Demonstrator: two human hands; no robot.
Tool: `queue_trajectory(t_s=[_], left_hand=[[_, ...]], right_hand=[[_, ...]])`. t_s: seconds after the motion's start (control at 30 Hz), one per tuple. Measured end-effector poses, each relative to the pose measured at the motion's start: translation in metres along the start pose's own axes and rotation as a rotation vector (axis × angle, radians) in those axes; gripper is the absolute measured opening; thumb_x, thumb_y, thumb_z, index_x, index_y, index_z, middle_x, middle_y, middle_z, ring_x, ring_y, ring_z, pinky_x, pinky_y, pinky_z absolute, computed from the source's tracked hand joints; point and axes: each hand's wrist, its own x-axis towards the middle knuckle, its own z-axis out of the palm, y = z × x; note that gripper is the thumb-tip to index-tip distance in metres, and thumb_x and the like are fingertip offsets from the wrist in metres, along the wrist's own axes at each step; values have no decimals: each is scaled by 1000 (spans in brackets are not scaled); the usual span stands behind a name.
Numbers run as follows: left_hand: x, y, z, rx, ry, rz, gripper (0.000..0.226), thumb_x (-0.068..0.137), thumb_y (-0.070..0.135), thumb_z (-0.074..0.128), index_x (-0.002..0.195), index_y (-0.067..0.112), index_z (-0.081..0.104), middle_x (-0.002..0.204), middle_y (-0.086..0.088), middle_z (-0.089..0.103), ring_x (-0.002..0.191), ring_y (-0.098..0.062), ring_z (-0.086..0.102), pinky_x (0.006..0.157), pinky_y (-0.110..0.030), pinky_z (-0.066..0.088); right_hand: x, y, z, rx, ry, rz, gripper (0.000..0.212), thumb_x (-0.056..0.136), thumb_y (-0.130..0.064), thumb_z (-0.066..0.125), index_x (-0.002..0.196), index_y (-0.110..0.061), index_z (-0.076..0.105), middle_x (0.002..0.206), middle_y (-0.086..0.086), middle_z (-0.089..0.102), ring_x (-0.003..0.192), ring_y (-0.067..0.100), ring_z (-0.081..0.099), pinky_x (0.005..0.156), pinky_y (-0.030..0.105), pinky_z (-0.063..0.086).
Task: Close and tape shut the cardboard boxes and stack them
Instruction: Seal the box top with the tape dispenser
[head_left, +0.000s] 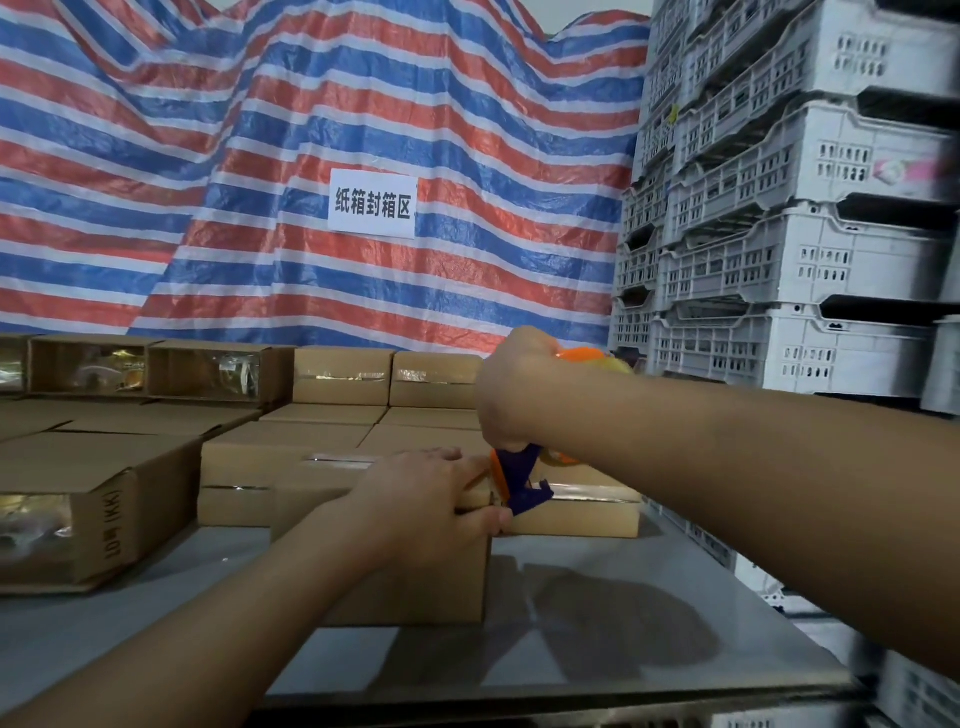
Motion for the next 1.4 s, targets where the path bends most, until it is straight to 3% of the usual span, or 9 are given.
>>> queue_trajectory(t_s=[0.37, 0.5, 0.6, 0.77, 0.97, 1.07, 1.2, 1.3, 1.4], left_hand=[[0, 1, 1, 46, -5, -32, 71, 89, 74, 35, 149, 36, 28, 149, 1, 41, 132, -20, 43, 105, -38, 38], [0, 1, 1, 7, -15, -30, 68, 89, 73, 37, 148, 41, 27, 141, 5, 46, 127, -18, 47, 100, -37, 42], [-1, 1, -1, 13, -35, -52, 69, 90, 71, 37, 151, 41, 23, 153, 2, 36, 135, -21, 39, 107, -40, 36], [-1, 2, 1, 38, -18, -60, 72, 89, 73, 36, 151, 38, 24, 156, 0, 33, 137, -21, 38, 108, -39, 33], [-3, 2, 1, 41, -8, -54, 72, 90, 72, 37, 151, 36, 25, 154, 0, 34, 136, -21, 39, 107, -39, 35], [-2, 5, -1, 50, -4, -36, 71, 91, 70, 37, 151, 34, 27, 149, 0, 40, 130, -19, 44, 103, -37, 40], [-3, 4, -3, 57, -14, -27, 70, 91, 70, 36, 151, 33, 27, 146, -1, 43, 127, -20, 47, 101, -36, 41], [-4, 5, -4, 69, -33, -28, 72, 91, 71, 35, 152, 32, 26, 148, -2, 42, 128, -22, 46, 103, -38, 41], [-4, 7, -5, 66, -23, -13, 70, 92, 69, 36, 151, 32, 28, 142, -1, 46, 123, -20, 49, 102, -37, 42]], right_hand=[[-22, 85, 38, 400, -13, 20, 52, 96, -66, 37, 83, -21, 59, 82, 0, 63, 68, 16, 57, 57, 31, 39], [-12, 30, 38, 154, -1, -57, 37, 99, -52, 43, 81, -21, 52, 82, 0, 56, 68, 19, 51, 53, 32, 36], [-9, -11, 49, -191, -58, -142, 14, 94, -34, 61, 101, -21, 58, 81, 8, 49, 72, 27, 49, 58, 37, 42], [-13, -4, 98, 183, -54, -1, 19, 100, -31, 45, 91, -20, 57, 89, 3, 53, 81, 25, 47, 80, 35, 48], [-23, -22, 141, 356, 131, 119, 48, 106, -51, 31, 68, -25, 46, 67, -1, 44, 54, 16, 38, 48, 29, 28], [-30, -40, 154, 426, 227, 157, 34, 104, -45, 43, 82, -23, 58, 62, -4, 40, 53, 16, 46, 48, 26, 32], [-41, -61, 170, 655, 219, 321, 59, 101, -62, 26, 62, -23, 44, 62, -7, 49, 55, 14, 48, 43, 28, 24], [-46, -71, 179, 705, 175, 331, 61, 99, -67, 21, 69, -23, 50, 82, -4, 63, 74, 14, 65, 45, 29, 25], [-48, -63, 176, 697, 149, 350, 66, 96, -72, 17, 68, -22, 50, 72, -6, 54, 74, 14, 65, 44, 28, 25]])
